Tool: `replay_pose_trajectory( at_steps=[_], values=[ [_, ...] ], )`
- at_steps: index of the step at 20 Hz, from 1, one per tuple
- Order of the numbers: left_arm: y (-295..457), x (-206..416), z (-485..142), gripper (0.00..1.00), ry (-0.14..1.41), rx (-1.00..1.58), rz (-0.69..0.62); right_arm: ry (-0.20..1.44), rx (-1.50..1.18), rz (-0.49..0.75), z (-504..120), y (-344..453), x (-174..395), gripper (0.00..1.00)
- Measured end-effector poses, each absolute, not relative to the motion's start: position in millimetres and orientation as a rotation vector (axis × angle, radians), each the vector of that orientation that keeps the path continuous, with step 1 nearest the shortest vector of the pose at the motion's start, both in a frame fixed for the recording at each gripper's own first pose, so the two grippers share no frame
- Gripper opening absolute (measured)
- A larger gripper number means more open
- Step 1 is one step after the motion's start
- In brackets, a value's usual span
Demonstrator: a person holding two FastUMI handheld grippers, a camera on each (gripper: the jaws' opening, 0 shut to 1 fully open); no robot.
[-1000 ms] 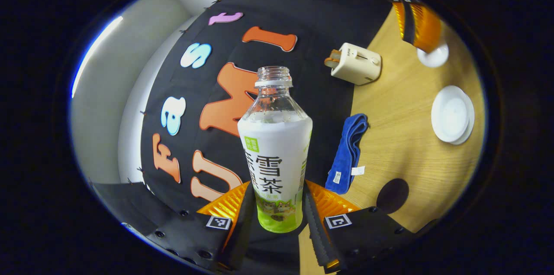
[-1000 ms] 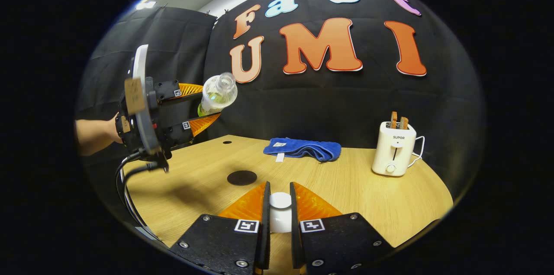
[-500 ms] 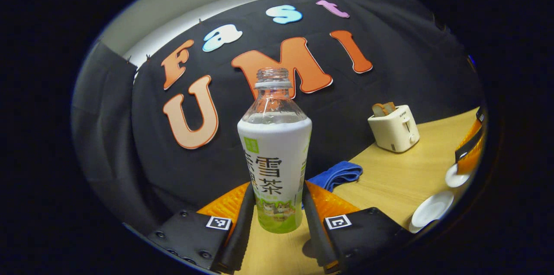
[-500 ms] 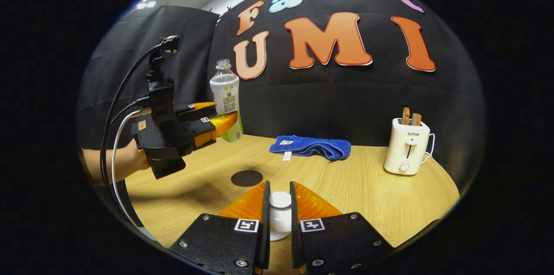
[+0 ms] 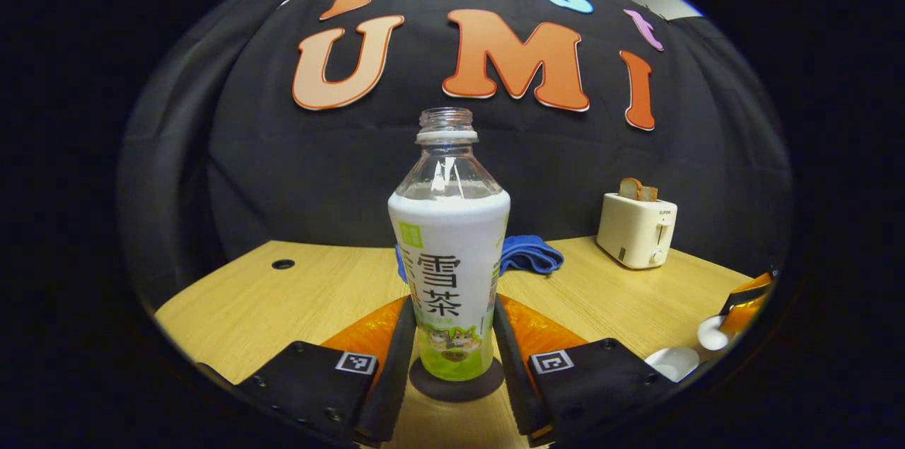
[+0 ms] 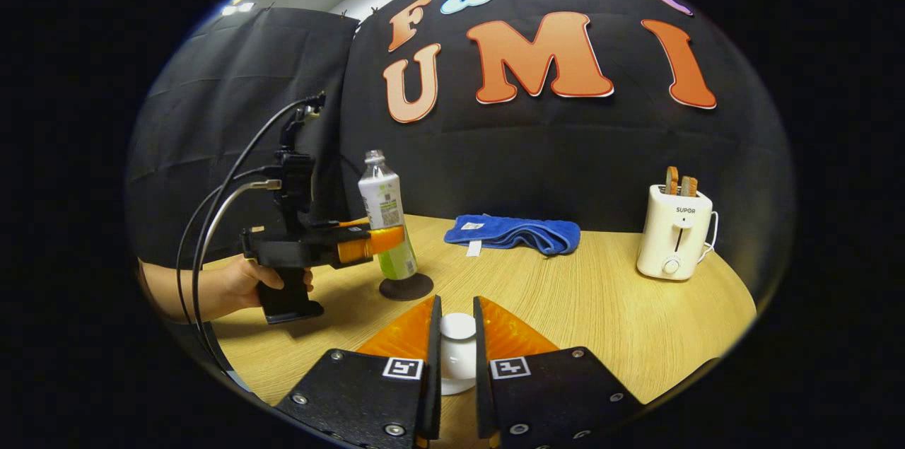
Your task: Open the teacup lid with one hand, grasp the water bottle and pour water into the teacup with the other hand; after pouring, place the water bottle on the coaster and then close the teacup lid.
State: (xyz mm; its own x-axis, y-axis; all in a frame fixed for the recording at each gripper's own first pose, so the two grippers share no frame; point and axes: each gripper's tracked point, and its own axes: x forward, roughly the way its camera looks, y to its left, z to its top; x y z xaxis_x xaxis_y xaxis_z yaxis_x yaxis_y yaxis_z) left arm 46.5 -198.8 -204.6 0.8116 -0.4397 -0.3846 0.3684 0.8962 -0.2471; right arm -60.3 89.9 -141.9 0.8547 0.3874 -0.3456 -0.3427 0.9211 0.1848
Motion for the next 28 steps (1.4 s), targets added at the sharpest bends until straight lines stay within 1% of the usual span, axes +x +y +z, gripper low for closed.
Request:
replay_pose_trajectory(
  at_steps=[6, 7, 10, 11, 12, 19, 23, 24, 28],
  values=[
    [-206, 39, -226, 0.63, 0.53, -0.147, -0.46, 0.392, 0.113, 0.395, -146, 97, -59, 0.2],
    [-207, 39, -223, 0.67, 0.523, -0.147, -0.463, 0.391, 0.112, 0.392, -146, 97, -58, 0.2],
    [-208, 32, -229, 0.7, 0.556, -0.139, -0.474, 0.398, 0.115, 0.394, -151, 102, -55, 0.2],
    [-210, 28, -232, 0.87, 0.573, -0.141, -0.484, 0.397, 0.112, 0.398, -152, 104, -54, 0.2],
    [-208, 23, -231, 1.0, 0.576, -0.132, -0.48, 0.397, 0.106, 0.4, -152, 107, -54, 0.2],
    [-193, 2, -211, 1.0, 0.511, -0.078, -0.472, 0.421, 0.088, 0.385, -174, 114, -51, 0.2],
    [-172, -6, -189, 0.99, 0.472, -0.071, -0.425, 0.418, 0.107, 0.371, -177, 117, -48, 0.2],
    [-166, -9, -184, 1.0, 0.461, -0.076, -0.414, 0.417, 0.099, 0.37, -178, 118, -48, 0.2],
    [-146, -18, -167, 1.0, 0.441, -0.078, -0.373, 0.426, 0.072, 0.376, -182, 125, -52, 0.2]
  ],
)
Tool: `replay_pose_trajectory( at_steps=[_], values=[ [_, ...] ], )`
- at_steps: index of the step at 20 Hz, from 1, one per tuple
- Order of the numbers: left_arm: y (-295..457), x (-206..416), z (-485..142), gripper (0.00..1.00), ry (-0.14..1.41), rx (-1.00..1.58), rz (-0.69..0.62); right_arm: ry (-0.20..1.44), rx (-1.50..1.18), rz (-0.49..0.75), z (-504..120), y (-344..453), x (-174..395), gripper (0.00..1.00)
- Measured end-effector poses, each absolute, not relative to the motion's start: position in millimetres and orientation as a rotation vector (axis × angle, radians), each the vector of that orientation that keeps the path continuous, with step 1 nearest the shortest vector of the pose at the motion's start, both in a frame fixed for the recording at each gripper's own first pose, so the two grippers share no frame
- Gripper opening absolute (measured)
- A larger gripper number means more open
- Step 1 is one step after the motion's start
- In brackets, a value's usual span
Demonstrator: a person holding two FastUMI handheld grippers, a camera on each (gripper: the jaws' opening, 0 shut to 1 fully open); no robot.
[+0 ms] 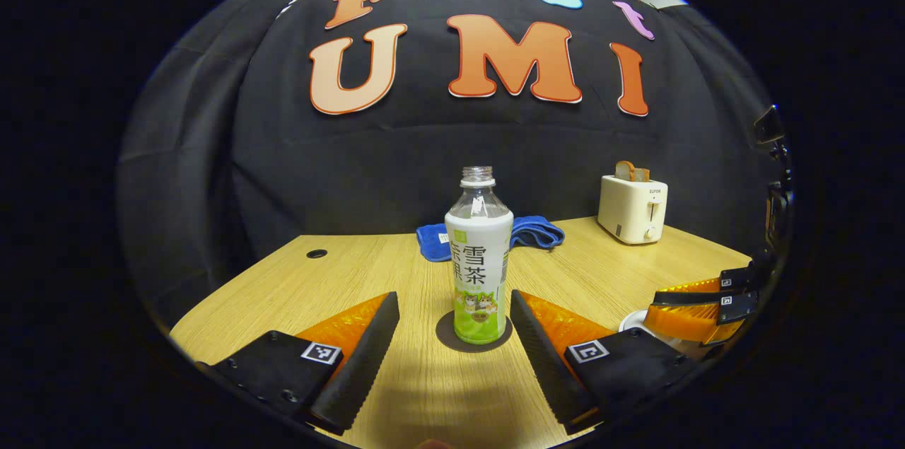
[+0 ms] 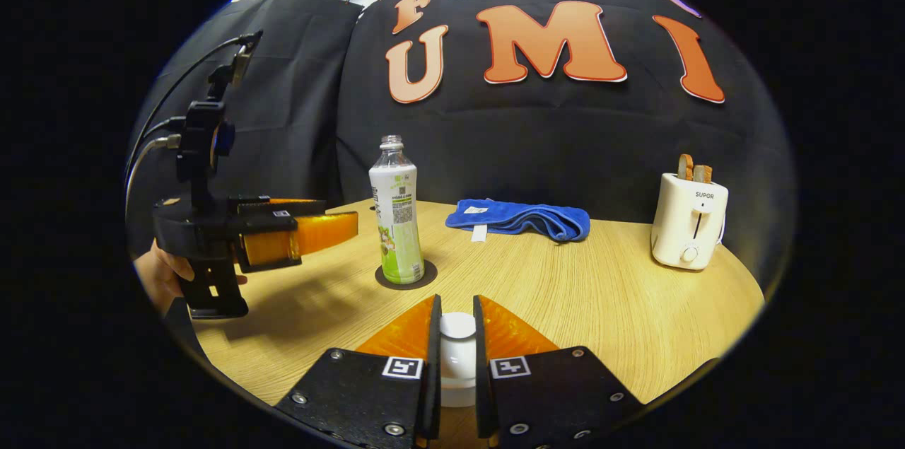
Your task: Open the teacup lid with one hand, grasp the water bottle and pour water into the teacup with the other hand; after pouring, place the water bottle on the coaster and then close the teacup lid.
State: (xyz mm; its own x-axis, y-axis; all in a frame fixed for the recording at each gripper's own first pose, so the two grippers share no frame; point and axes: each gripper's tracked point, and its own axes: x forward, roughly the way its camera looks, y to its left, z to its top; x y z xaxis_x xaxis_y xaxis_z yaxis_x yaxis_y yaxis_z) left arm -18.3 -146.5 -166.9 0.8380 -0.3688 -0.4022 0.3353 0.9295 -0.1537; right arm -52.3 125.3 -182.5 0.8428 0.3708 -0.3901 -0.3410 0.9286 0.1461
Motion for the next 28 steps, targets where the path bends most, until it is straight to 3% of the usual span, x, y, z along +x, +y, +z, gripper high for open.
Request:
replay_pose_trajectory(
  at_steps=[4, 7, 8, 9, 16, 23, 28],
  values=[
    [-138, -27, -152, 1.0, 0.418, -0.096, -0.354, 0.426, 0.043, 0.353, -182, 125, -53, 0.23],
    [-133, -34, -135, 1.0, 0.392, -0.111, -0.347, 0.397, 0.025, 0.324, -170, 117, -55, 0.31],
    [-132, -34, -130, 1.0, 0.376, -0.106, -0.343, 0.374, 0.025, 0.316, -162, 116, -55, 0.41],
    [-125, -37, -122, 1.0, 0.354, -0.09, -0.327, 0.35, 0.029, 0.305, -154, 113, -55, 0.57],
    [-92, -60, -67, 1.0, 0.268, -0.143, -0.252, 0.226, 0.044, 0.207, -88, 80, -74, 0.82],
    [-48, -94, -2, 1.0, 0.188, -0.022, -0.131, 0.125, 0.07, 0.174, -13, 59, -118, 0.85],
    [-51, -134, 21, 1.0, 0.178, -0.051, -0.119, 0.072, 0.05, 0.162, 23, 66, -150, 0.85]
  ],
)
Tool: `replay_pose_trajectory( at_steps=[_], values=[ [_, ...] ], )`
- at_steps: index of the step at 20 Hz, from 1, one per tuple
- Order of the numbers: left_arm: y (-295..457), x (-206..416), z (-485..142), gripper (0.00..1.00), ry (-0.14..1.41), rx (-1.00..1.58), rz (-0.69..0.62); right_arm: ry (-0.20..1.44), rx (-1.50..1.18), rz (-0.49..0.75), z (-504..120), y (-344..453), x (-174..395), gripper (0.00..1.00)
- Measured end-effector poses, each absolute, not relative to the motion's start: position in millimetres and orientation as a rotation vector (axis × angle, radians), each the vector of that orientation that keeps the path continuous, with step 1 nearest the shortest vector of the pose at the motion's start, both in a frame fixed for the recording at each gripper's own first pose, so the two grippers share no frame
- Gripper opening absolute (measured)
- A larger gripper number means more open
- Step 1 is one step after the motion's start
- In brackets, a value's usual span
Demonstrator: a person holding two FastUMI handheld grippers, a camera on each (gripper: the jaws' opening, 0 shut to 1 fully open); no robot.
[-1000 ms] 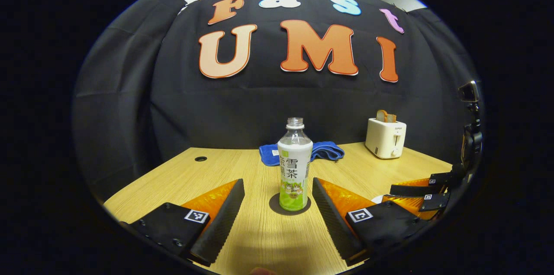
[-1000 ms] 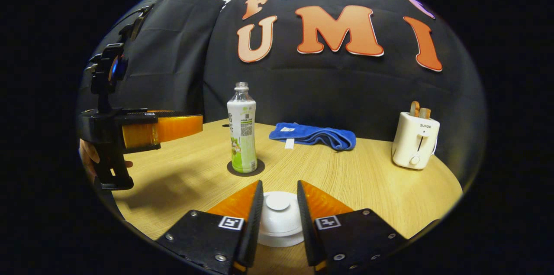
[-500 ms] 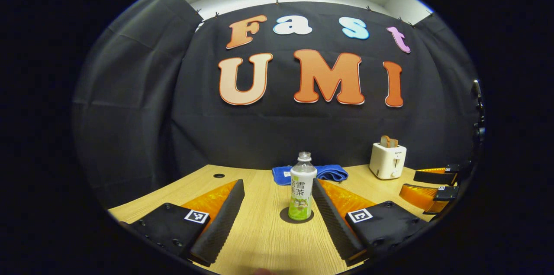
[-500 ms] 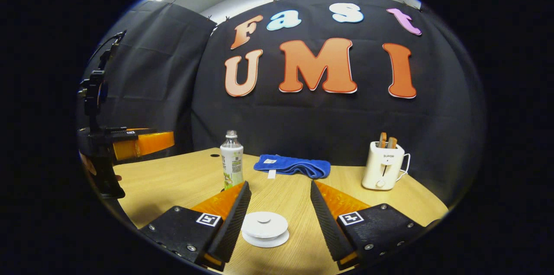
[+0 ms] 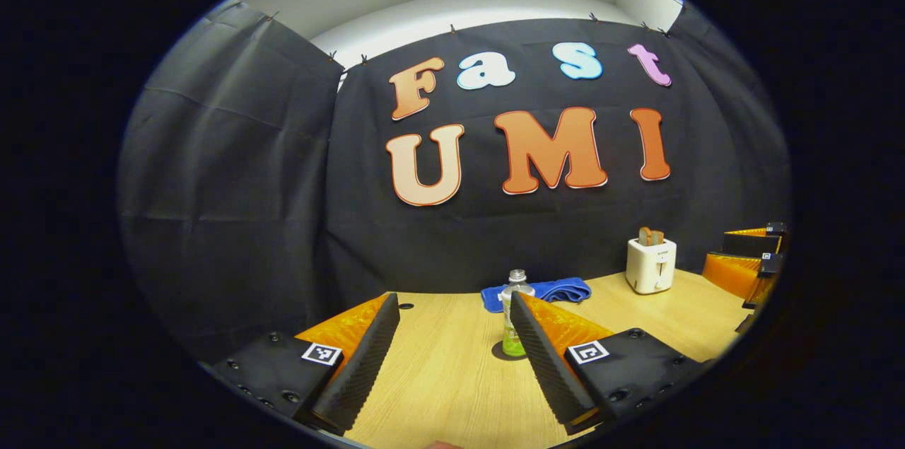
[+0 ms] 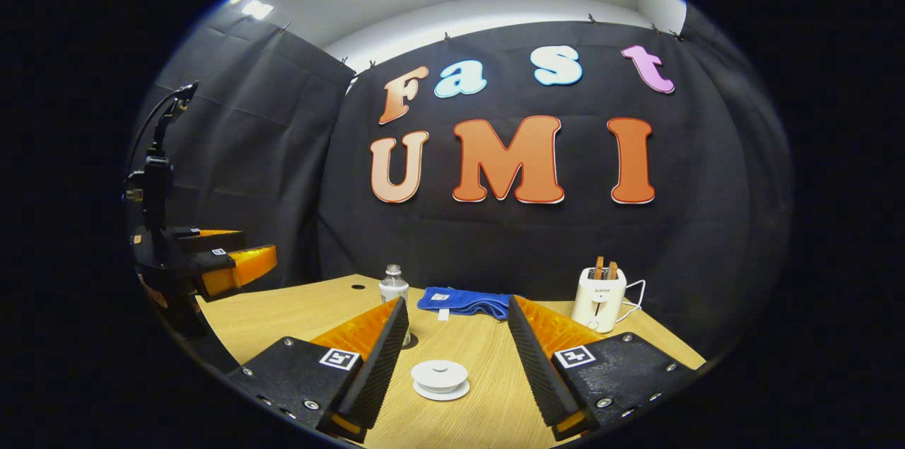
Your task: Open the teacup lid with one hand, grasp the water bottle and pour water into the teacup with the other hand; after pouring, place the water bottle on the coaster and then close the teacup lid.
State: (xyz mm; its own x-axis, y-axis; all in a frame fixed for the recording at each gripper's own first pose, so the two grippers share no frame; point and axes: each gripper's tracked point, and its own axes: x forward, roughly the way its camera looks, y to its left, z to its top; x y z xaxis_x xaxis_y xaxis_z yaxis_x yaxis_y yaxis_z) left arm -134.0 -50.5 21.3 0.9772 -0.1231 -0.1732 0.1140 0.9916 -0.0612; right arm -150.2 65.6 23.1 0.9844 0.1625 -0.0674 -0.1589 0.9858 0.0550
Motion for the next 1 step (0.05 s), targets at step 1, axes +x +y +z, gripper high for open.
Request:
replay_pose_trajectory(
  at_steps=[1],
  values=[
    [-53.4, -140.8, 23.9, 1.0, 0.176, -0.064, -0.126, 0.066, 0.051, 0.162, 27.6, 67.1, -155.7, 0.85]
  ],
)
